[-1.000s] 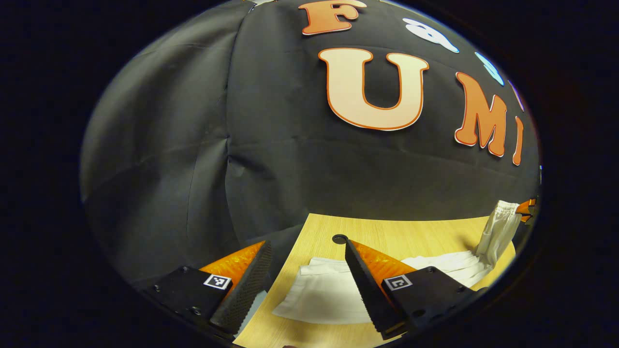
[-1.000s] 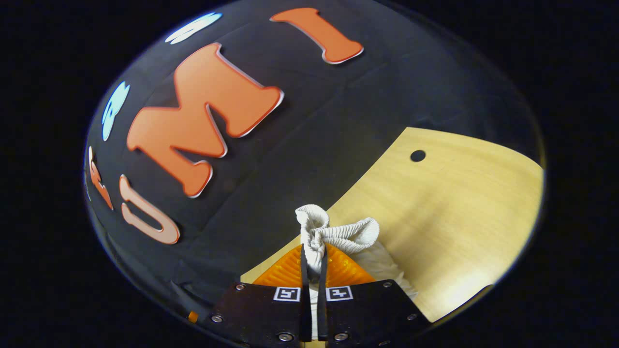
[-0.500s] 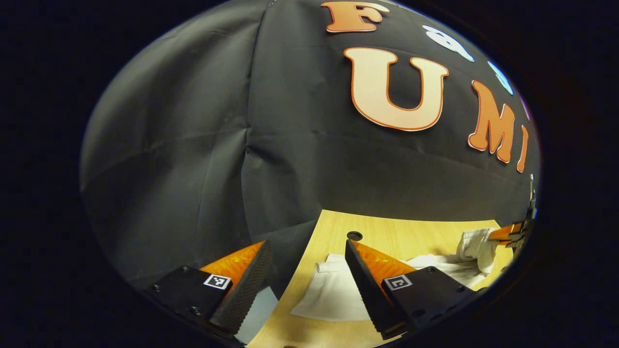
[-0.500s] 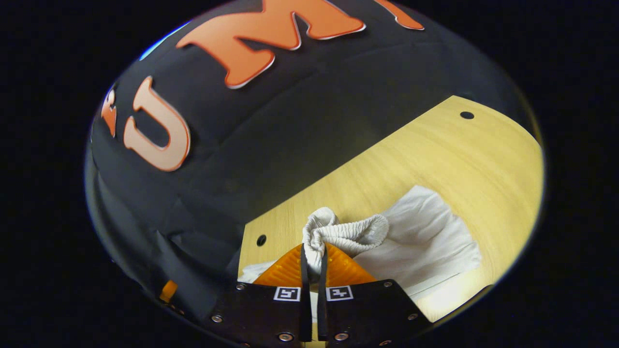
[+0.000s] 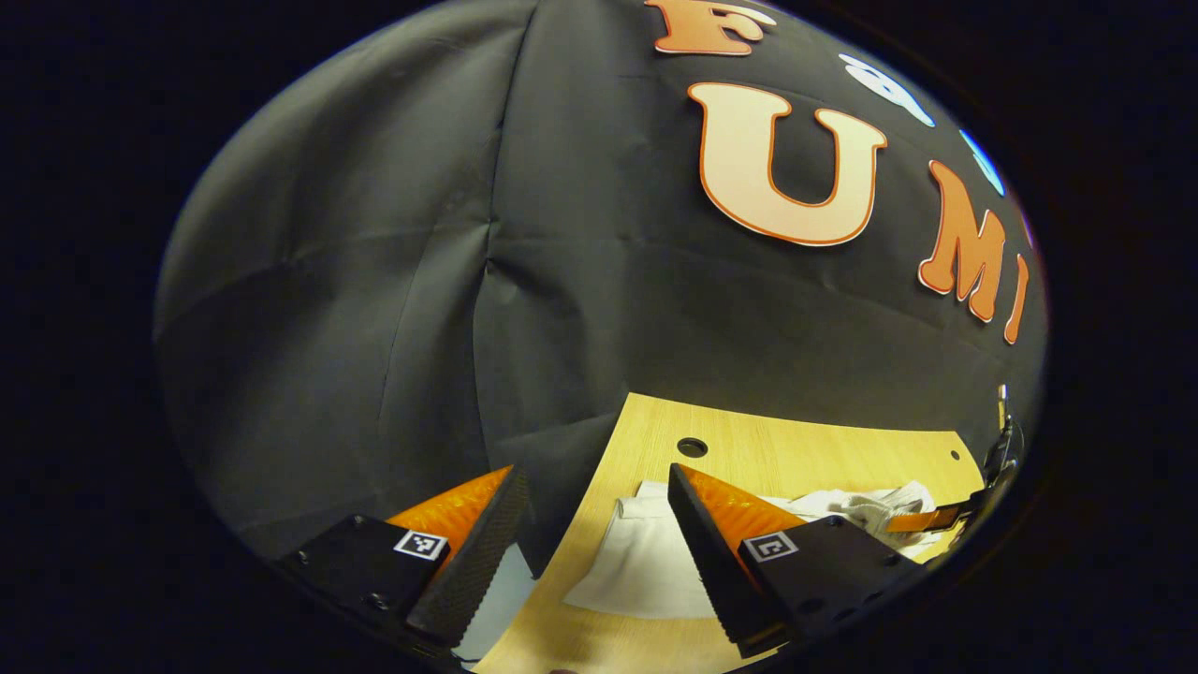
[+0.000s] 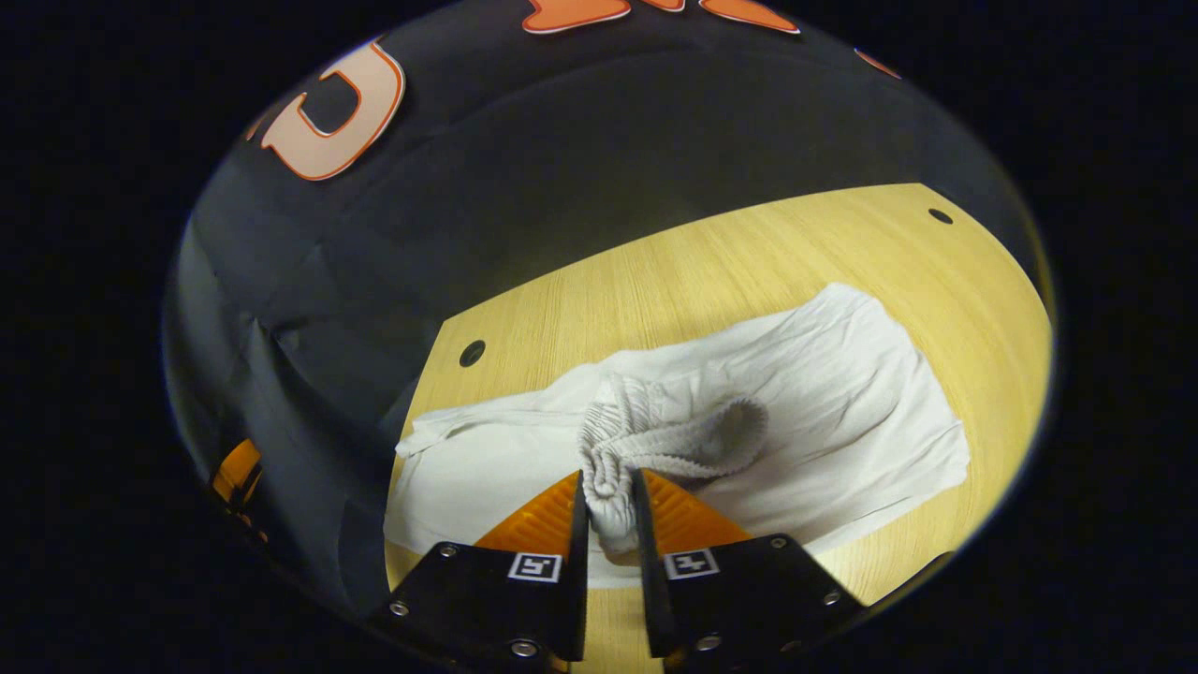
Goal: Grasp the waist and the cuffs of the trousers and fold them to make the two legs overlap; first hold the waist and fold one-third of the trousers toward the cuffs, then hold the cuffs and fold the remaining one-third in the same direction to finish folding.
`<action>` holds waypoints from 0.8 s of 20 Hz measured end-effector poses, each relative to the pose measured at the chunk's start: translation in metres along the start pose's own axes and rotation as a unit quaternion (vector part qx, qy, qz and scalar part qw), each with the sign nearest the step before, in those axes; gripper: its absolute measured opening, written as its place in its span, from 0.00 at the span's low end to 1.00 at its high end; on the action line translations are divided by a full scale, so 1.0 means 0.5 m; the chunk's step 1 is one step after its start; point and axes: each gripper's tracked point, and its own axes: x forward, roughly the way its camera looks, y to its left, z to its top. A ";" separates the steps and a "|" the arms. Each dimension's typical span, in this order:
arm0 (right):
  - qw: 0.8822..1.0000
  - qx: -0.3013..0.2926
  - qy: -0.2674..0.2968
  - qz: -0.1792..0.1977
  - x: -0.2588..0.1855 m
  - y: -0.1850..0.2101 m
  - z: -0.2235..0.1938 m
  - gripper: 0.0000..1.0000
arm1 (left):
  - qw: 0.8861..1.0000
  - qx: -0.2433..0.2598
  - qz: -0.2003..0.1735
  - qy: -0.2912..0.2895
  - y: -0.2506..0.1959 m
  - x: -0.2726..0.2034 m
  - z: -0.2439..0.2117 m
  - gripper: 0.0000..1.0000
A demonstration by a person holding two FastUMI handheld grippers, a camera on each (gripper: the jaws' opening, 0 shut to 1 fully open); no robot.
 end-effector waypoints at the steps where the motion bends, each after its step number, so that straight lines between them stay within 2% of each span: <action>1: 1.000 -0.002 0.010 0.007 0.002 0.008 -0.013 0.34 | 1.000 -0.002 -0.001 0.002 0.002 0.006 -0.007 0.99; 2: 1.000 -0.007 0.016 0.010 0.009 0.010 -0.024 0.56 | 1.000 -0.001 0.000 0.005 0.004 0.009 -0.010 1.00; 3: 1.000 -0.014 0.021 0.009 0.015 0.003 -0.045 0.64 | 1.000 0.001 0.003 0.007 0.002 0.010 -0.013 0.96; 4: 0.999 -0.021 0.026 0.008 0.011 -0.003 -0.055 0.83 | 1.000 0.001 0.004 0.007 0.001 0.010 -0.015 1.00; 5: 0.999 -0.024 0.027 0.007 0.000 -0.009 -0.054 0.87 | 1.000 -0.002 0.006 0.009 0.003 0.012 -0.016 0.96; 6: 0.999 -0.024 0.026 0.009 -0.005 -0.013 -0.056 0.98 | 1.000 -0.008 0.008 0.012 0.003 0.013 -0.019 1.00; 9: 0.999 -0.012 0.026 0.018 -0.032 -0.024 -0.042 0.98 | 0.998 -0.048 0.013 0.034 0.003 0.006 -0.047 0.99; 12: 0.999 -0.009 0.020 0.031 -0.056 -0.043 -0.018 0.98 | 0.991 -0.117 0.012 0.063 -0.005 -0.015 -0.093 0.99; 14: 0.999 0.000 0.021 0.041 -0.071 -0.052 -0.007 0.98 | 0.980 -0.182 0.005 0.086 -0.023 -0.022 -0.122 0.99; 15: 0.999 0.010 0.024 0.047 -0.075 -0.057 -0.006 0.98 | 0.970 -0.222 -0.001 0.098 -0.035 -0.020 -0.138 0.96; 16: 0.998 0.018 0.026 0.051 -0.079 -0.065 -0.002 0.98 | 0.959 -0.262 -0.008 0.111 -0.055 -0.018 -0.157 0.99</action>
